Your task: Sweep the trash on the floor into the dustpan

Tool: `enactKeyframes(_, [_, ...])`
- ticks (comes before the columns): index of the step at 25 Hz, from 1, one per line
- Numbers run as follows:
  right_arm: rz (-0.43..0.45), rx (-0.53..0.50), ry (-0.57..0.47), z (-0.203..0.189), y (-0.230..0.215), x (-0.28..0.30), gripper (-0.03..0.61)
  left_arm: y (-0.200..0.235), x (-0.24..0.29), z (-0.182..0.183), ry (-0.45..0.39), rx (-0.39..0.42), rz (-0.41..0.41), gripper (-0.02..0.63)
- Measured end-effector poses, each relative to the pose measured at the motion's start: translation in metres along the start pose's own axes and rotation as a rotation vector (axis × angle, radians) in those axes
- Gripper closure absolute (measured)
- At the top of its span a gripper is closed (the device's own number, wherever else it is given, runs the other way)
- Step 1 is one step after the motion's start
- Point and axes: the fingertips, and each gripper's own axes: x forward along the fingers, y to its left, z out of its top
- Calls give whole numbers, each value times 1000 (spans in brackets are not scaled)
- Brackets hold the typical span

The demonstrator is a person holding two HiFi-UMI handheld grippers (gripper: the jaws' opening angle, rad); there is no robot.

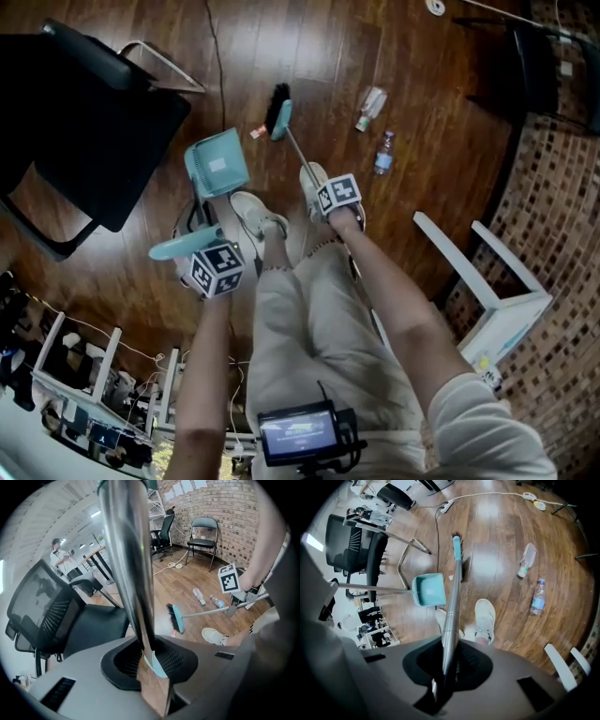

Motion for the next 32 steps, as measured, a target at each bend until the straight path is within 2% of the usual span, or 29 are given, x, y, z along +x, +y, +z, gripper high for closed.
enactKeyframes(5, [204, -84, 115, -23, 57, 25, 535, -8, 3, 11, -48, 19, -10, 534])
enactKeyframes(10, [255, -81, 68, -33, 68, 8, 535, 0, 3, 1, -33, -29, -9, 534])
enactKeyframes(12, [247, -64, 29, -30, 59, -4, 534, 6, 0, -6, -20, -80, -26, 534])
enactKeyframes(17, [198, -29, -32, -22, 8, -41, 534, 27, -18, -23, 0, -315, -76, 534])
enactKeyframes(21, [181, 4, -90, -24, -25, -73, 534, 31, -36, -13, -26, -415, -105, 534])
enactKeyframes(26, [190, 88, -168, -45, -67, -115, 534, 2, -48, 29, -55, -376, -169, 534])
enactKeyframes(29, [192, 139, -260, -61, -98, -143, 533, -21, -42, 63, -79, -348, -208, 534])
enactKeyframes(32, [206, 232, -365, -83, -121, -171, 533, -42, -29, 91, -82, -308, -248, 532])
